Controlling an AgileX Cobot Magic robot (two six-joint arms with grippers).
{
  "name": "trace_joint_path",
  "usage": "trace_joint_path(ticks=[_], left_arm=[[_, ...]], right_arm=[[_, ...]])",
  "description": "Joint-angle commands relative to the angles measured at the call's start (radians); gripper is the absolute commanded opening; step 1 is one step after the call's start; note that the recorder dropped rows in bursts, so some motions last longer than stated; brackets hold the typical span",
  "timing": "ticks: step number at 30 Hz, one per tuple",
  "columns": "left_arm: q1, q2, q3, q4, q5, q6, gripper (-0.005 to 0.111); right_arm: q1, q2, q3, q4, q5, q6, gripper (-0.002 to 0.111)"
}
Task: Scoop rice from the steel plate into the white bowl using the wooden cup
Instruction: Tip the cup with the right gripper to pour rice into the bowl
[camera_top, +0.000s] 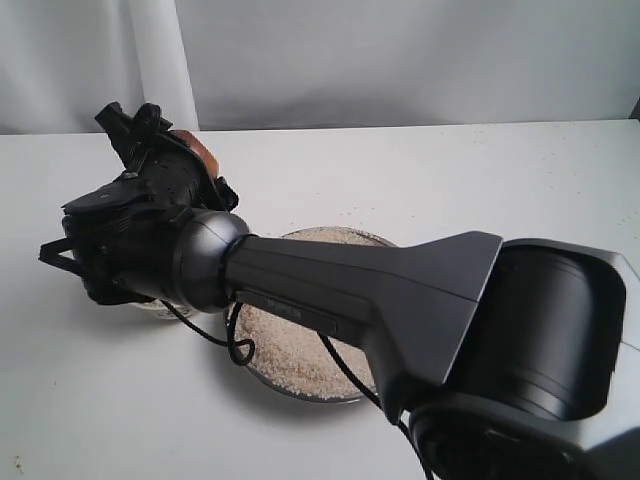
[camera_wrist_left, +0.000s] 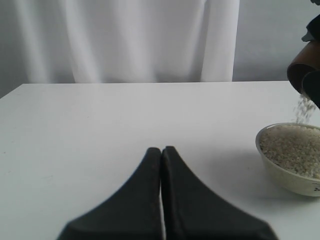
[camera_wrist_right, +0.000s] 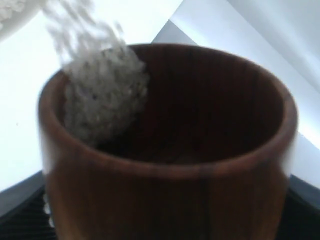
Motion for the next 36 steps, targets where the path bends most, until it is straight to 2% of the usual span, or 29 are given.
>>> trace_joint_path(ticks=[1, 9, 21, 27, 30, 33, 36], left_arm=[[-0.003, -0.003, 0.002, 0.000, -0.006, -0.004, 0.000], [-0.003, -0.003, 0.002, 0.000, -0.006, -0.004, 0.000], [-0.003, -0.003, 0.002, 0.000, -0.006, -0.004, 0.000], [-0.003, -0.003, 0.002, 0.000, -0.006, -0.004, 0.000], [-0.003, -0.003, 0.002, 0.000, -0.006, -0.004, 0.000], [-0.003, -0.003, 0.002, 0.000, -0.006, -0.004, 0.000], [-0.003, -0.003, 0.002, 0.000, -0.006, -0.004, 0.000]], right_arm=[[0.005, -0.017, 0.001, -0.030, -0.002, -0.037, 0.000], [0.012, -0.017, 0.001, -0.055, -0.035, -0.055, 0.000], [0.015, -0.020, 0.003, -0.068, 0.036, -0.055, 0.000], [0.021, -0.034, 0.006, 0.087, 0.069, -0.130, 0.000], [0.021, -0.034, 0.006, 0.097, 0.084, -0.143, 0.000], [0.021, -0.046, 0.006, 0.089, 0.086, -0.109, 0.000], [0.021, -0.075, 0.006, 0.087, 0.086, 0.018, 0.000]])
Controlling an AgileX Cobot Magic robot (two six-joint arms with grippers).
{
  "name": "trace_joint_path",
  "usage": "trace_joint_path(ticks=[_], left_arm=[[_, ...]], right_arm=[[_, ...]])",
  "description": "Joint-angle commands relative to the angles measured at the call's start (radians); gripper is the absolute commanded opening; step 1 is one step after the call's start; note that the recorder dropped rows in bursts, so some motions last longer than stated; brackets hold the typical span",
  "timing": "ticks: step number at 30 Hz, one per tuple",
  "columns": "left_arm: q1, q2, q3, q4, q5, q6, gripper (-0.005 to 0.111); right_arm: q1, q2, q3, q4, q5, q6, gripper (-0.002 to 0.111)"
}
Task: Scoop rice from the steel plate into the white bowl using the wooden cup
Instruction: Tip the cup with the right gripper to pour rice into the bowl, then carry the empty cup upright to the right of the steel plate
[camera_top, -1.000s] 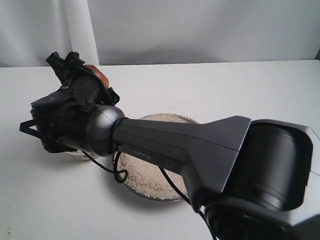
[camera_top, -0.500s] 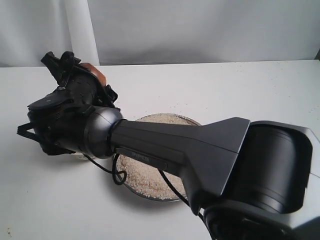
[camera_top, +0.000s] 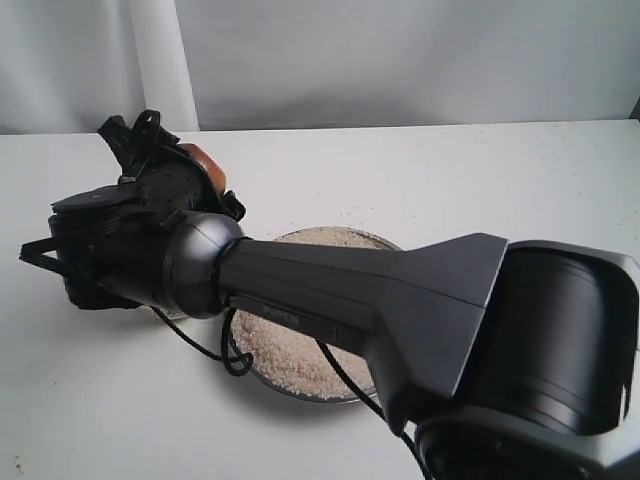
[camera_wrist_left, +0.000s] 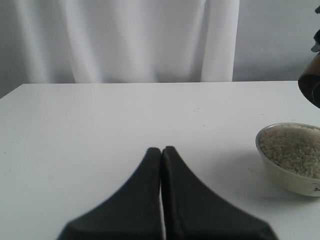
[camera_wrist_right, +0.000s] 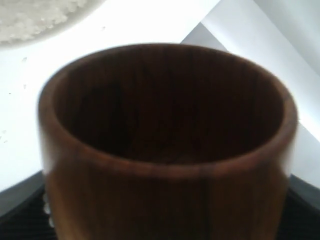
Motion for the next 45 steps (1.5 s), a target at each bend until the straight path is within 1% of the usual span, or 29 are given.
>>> trace_joint_path(ticks=[1, 4, 7, 9, 11, 14, 17, 19, 22, 25, 29, 33, 37, 38, 39, 40, 42, 45], left_arm=[[-0.003, -0.003, 0.002, 0.000, -0.006, -0.004, 0.000], [-0.003, -0.003, 0.002, 0.000, -0.006, -0.004, 0.000], [-0.003, -0.003, 0.002, 0.000, -0.006, -0.004, 0.000], [-0.003, -0.003, 0.002, 0.000, -0.006, -0.004, 0.000], [-0.003, -0.003, 0.002, 0.000, -0.006, -0.004, 0.000], [-0.003, -0.003, 0.002, 0.000, -0.006, -0.004, 0.000], [-0.003, -0.003, 0.002, 0.000, -0.006, -0.004, 0.000], [-0.003, -0.003, 0.002, 0.000, -0.006, -0.004, 0.000], [-0.003, -0.003, 0.002, 0.000, -0.006, -0.004, 0.000], [-0.003, -0.003, 0.002, 0.000, -0.006, -0.004, 0.000], [-0.003, -0.003, 0.002, 0.000, -0.006, -0.004, 0.000], [-0.003, -0.003, 0.002, 0.000, -0.006, -0.004, 0.000], [-0.003, -0.003, 0.002, 0.000, -0.006, -0.004, 0.000], [-0.003, -0.003, 0.002, 0.000, -0.006, -0.004, 0.000], [-0.003, -0.003, 0.002, 0.000, -0.006, -0.004, 0.000], [-0.003, -0.003, 0.002, 0.000, -0.006, -0.004, 0.000], [-0.003, -0.003, 0.002, 0.000, -0.006, -0.004, 0.000], [-0.003, -0.003, 0.002, 0.000, -0.006, -0.004, 0.000]], right_arm=[[0.001, -0.069, -0.001, -0.012, 0.011, 0.205, 0.000], [0.001, -0.126, -0.001, -0.012, 0.034, 0.405, 0.000], [-0.012, -0.202, -0.001, 0.029, 0.082, 0.522, 0.000], [-0.032, -0.264, -0.001, 0.151, 0.093, 0.541, 0.000], [-0.061, -0.337, -0.001, 0.318, 0.084, 0.550, 0.000], [-0.136, -0.432, -0.001, 0.604, 0.078, 0.550, 0.000], [-0.217, -0.485, -0.001, 0.785, 0.135, 0.548, 0.000], [-0.256, -0.496, 0.003, 0.855, 0.192, 0.539, 0.000], [-0.290, -0.513, 0.097, 0.861, 0.192, 0.550, 0.000], [-0.319, -0.544, 0.276, 0.859, 0.179, 0.584, 0.000], [-0.372, -0.614, 0.580, 0.859, -0.182, 0.707, 0.000], [-0.452, -0.707, 0.861, 0.859, -0.484, 0.775, 0.000], [-0.591, -0.815, 1.106, 0.860, -0.755, 0.840, 0.000], [-0.666, -0.875, 1.227, 0.877, -0.944, 0.850, 0.000], [-0.692, -0.898, 1.274, 0.884, -1.016, 0.850, 0.000], [-0.749, -0.950, 1.382, 0.910, -1.193, 0.851, 0.000], [-0.792, -0.973, 1.500, 0.916, -1.382, 0.851, 0.000], [-0.821, -0.958, 1.606, 0.913, -1.582, 0.845, 0.000]])
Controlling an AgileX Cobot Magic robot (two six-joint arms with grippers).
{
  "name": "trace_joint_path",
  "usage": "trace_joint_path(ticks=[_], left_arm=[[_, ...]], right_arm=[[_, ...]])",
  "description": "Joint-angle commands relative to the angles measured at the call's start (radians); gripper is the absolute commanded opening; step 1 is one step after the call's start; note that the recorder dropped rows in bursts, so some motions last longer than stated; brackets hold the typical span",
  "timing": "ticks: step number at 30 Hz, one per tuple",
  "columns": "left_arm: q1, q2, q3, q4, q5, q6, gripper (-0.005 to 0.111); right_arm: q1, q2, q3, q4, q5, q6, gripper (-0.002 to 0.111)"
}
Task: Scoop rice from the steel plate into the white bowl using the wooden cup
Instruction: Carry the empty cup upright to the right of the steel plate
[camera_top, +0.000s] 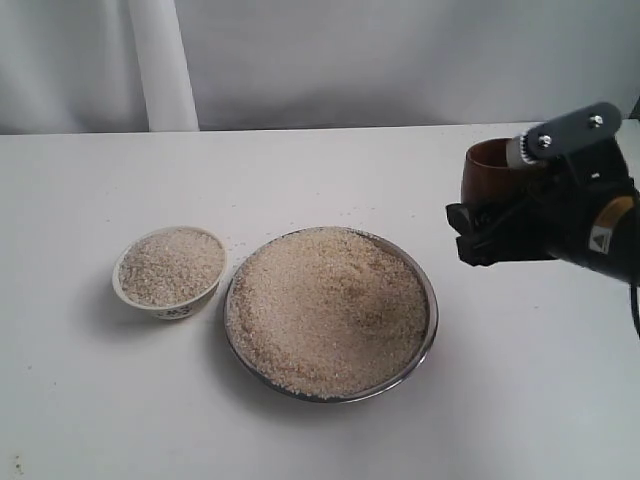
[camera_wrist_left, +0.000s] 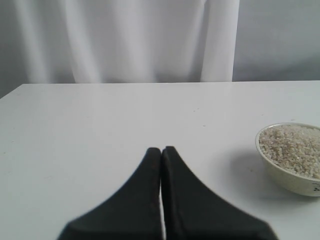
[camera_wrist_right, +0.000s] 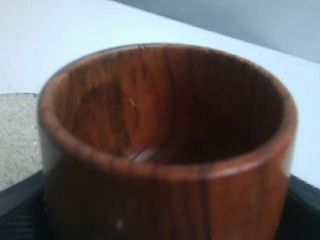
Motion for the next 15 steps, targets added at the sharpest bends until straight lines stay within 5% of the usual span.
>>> trace_joint_path(ticks=[1, 15], left_arm=[[-0.003, -0.003, 0.002, 0.000, -0.006, -0.004, 0.000], [-0.003, -0.003, 0.002, 0.000, -0.006, -0.004, 0.000]], right_arm=[[-0.042, 0.011, 0.144, 0.005, -0.316, -0.013, 0.000], [-0.123, 0.376, 0.210, 0.046, -0.568, -0.225, 0.000]])
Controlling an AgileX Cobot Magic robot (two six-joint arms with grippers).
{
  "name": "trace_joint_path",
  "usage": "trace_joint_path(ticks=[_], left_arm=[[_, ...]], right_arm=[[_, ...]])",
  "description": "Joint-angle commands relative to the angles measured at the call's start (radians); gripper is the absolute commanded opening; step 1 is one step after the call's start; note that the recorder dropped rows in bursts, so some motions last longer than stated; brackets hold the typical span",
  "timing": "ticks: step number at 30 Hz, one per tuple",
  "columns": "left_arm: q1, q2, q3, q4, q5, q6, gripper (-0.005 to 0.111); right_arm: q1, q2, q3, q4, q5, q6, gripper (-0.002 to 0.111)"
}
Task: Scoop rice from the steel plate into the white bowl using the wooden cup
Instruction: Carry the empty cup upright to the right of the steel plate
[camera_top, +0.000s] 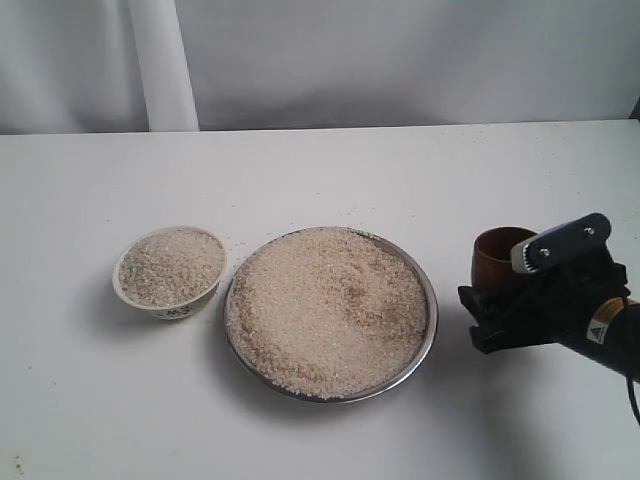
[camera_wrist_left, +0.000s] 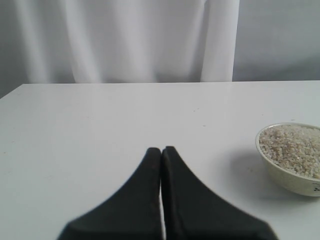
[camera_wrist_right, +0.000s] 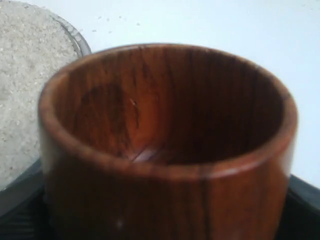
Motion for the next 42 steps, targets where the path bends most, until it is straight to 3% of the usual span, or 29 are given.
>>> trace_joint_path(ticks=[1, 6, 11, 19, 21, 24, 30, 37, 42], left_arm=[[-0.003, -0.003, 0.002, 0.000, -0.006, -0.004, 0.000], [-0.003, -0.003, 0.002, 0.000, -0.006, -0.004, 0.000], [-0.003, -0.003, 0.002, 0.000, -0.006, -0.004, 0.000], [-0.003, -0.003, 0.002, 0.000, -0.006, -0.004, 0.000], [-0.003, -0.003, 0.002, 0.000, -0.006, -0.004, 0.000], [-0.003, -0.003, 0.002, 0.000, -0.006, -0.004, 0.000], [-0.003, -0.003, 0.002, 0.000, -0.006, -0.004, 0.000], [-0.003, -0.003, 0.002, 0.000, -0.006, -0.004, 0.000], [-0.003, -0.003, 0.002, 0.000, -0.006, -0.004, 0.000]], right_arm=[[-0.007, 0.097, -0.005, 0.021, -0.122, -0.062, 0.000], [-0.007, 0.204, -0.005, 0.034, -0.283, -0.095, 0.000], [-0.007, 0.225, -0.005, 0.146, -0.284, -0.111, 0.000], [-0.007, 0.225, -0.005, 0.094, -0.299, -0.111, 0.000], [-0.007, 0.225, -0.005, -0.013, -0.322, -0.143, 0.000], [-0.005, 0.225, -0.005, -0.061, -0.339, -0.148, 0.010], [-0.005, 0.225, -0.005, 0.057, -0.332, -0.095, 0.051], [-0.005, 0.225, -0.005, 0.066, -0.320, -0.076, 0.057], [-0.005, 0.225, -0.005, 0.066, -0.316, -0.070, 0.071]])
